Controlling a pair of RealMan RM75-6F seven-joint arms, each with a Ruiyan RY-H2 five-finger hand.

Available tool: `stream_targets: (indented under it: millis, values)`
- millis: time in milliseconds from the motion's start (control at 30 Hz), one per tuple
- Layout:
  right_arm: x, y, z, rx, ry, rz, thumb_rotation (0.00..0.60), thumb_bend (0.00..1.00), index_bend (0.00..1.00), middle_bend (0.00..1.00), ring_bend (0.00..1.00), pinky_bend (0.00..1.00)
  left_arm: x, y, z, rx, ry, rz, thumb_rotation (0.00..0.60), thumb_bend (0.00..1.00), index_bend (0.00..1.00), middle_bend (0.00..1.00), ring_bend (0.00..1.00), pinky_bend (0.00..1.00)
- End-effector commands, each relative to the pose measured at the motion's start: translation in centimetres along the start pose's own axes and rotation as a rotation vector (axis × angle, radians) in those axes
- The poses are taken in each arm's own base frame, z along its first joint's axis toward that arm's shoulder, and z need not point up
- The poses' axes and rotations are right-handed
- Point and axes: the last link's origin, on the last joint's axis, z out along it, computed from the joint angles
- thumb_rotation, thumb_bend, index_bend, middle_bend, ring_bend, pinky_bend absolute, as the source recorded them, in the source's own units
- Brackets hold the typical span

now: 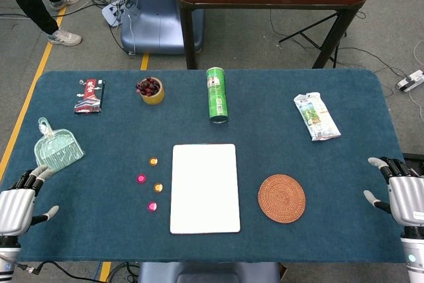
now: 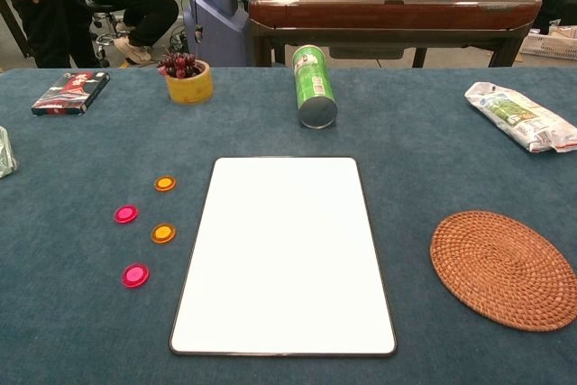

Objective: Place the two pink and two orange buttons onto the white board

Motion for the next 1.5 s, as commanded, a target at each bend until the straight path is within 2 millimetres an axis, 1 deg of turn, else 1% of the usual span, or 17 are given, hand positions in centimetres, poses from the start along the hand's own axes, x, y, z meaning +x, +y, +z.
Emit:
stream_targets:
  millis: [33, 200, 300, 467, 533, 567, 600, 633, 667, 700, 733, 767, 833, 1000, 1133, 1300, 1500]
  values:
    - [-0.1, -0.2, -0.2, 0.01, -0.002, -0.005, 0.6, 0.06, 0.28, 0.3, 0.26, 0.52, 0.1, 0.1, 0.0, -0.003, 0.005, -0.004, 0.6, 0.13, 0.27, 0.18, 0.17, 0.4]
    - [0.0, -0.2, -0.2, 0.013, 0.002, 0.004, 0.6, 0.06, 0.29, 0.31, 0.26, 0.52, 0.3, 0.3, 0.0, -0.027, 0.002, -0.034, 0.6, 0.13, 0.29, 0.18, 0.17, 0.4]
    - [0.2, -0.1, -0.3, 0.008, 0.01, 0.01, 0.6, 0.06, 0.29, 0.31, 0.27, 0.52, 0.8, 1.1, 0.1, -0.096, 0.011, -0.066, 0.6, 0.13, 0.29, 0.2, 0.2, 0.44]
    - [0.5, -0.2, -0.8, 0.012, 0.024, 0.018, 0.6, 0.06, 0.29, 0.31, 0.27, 0.52, 1.3, 2.7, 0.4, -0.286, -0.01, -0.094, 0.6, 0.13, 0.25, 0.27, 0.3, 0.56]
    - [0.6, -0.3, -0.8, 0.015, 0.03, 0.022, 0.6, 0.06, 0.29, 0.31, 0.27, 0.52, 1.5, 3.6, 0.6, -0.366, -0.017, -0.092, 0.6, 0.13, 0.23, 0.31, 0.38, 0.63]
    - [0.6, -0.3, -0.8, 0.017, 0.031, 0.024, 0.6, 0.06, 0.29, 0.32, 0.27, 0.52, 1.5, 4.0, 0.7, -0.398, -0.013, -0.097, 0.6, 0.13, 0.23, 0.34, 0.44, 0.68]
    - [0.5, -0.3, -0.8, 0.019, 0.029, 0.025, 0.6, 0.06, 0.29, 0.32, 0.27, 0.52, 1.6, 4.4, 0.9, -0.427, 0.0, -0.105, 0.6, 0.13, 0.24, 0.43, 0.56, 0.75]
    - [0.5, -0.3, -0.7, 0.02, 0.026, 0.026, 0.6, 0.06, 0.29, 0.32, 0.27, 0.52, 1.6, 4.8, 1.1, -0.452, 0.016, -0.117, 0.6, 0.13, 0.27, 0.56, 0.68, 0.83]
    - [0.5, -0.3, -0.7, 0.021, 0.023, 0.026, 0.6, 0.06, 0.29, 0.32, 0.27, 0.52, 1.4, 5.2, 1.2, -0.487, 0.02, -0.13, 0.6, 0.13, 0.29, 0.66, 0.76, 0.89]
    - [0.4, -0.4, -0.6, 0.022, 0.022, 0.026, 0.6, 0.06, 0.29, 0.32, 0.27, 0.52, 1.3, 5.3, 1.3, -0.508, 0.015, -0.129, 0.6, 0.13, 0.34, 0.82, 0.87, 0.96]
    - [0.4, -0.4, -0.6, 0.022, 0.021, 0.024, 0.6, 0.06, 0.28, 0.32, 0.27, 0.52, 1.2, 5.5, 1.3, -0.528, 0.014, -0.127, 0.6, 0.13, 0.37, 0.91, 0.94, 0.99]
    - [0.4, -0.3, -0.5, 0.022, 0.021, 0.018, 0.6, 0.06, 0.28, 0.32, 0.28, 0.52, 1.0, 5.8, 1.4, -0.553, 0.013, -0.12, 0.6, 0.13, 0.39, 0.96, 0.98, 1.0]
    - [0.4, -0.3, -0.3, 0.021, 0.02, 0.011, 0.6, 0.06, 0.28, 0.33, 0.28, 0.53, 0.6, 6.1, 1.5, -0.582, -0.005, -0.094, 0.6, 0.13, 0.42, 1.0, 1.0, 1.0]
    - [0.2, -0.5, 0.1, 0.026, 0.01, 0.009, 0.6, 0.06, 0.29, 0.33, 0.29, 0.54, -0.7, 7.4, 1.5, -0.655, -0.085, -0.035, 0.6, 0.13, 0.49, 1.0, 1.0, 1.0]
    - [0.2, -0.5, 0.0, 0.029, 0.009, 0.013, 0.6, 0.06, 0.29, 0.33, 0.29, 0.54, -1.7, 8.7, 2.1, -0.687, -0.119, 0.029, 0.6, 0.13, 0.46, 1.0, 1.0, 1.0]
    - [0.4, -0.4, -0.1, 0.024, 0.017, 0.021, 0.6, 0.06, 0.28, 0.33, 0.29, 0.54, -2.9, 10.3, 2.9, -0.706, -0.169, 0.052, 0.6, 0.13, 0.43, 1.0, 1.0, 1.0]
    - [0.5, -0.2, -0.1, 0.021, 0.019, 0.028, 0.6, 0.06, 0.28, 0.33, 0.29, 0.54, -4.1, 12.2, 4.0, -0.726, -0.179, 0.092, 0.6, 0.13, 0.43, 1.0, 1.0, 1.0]
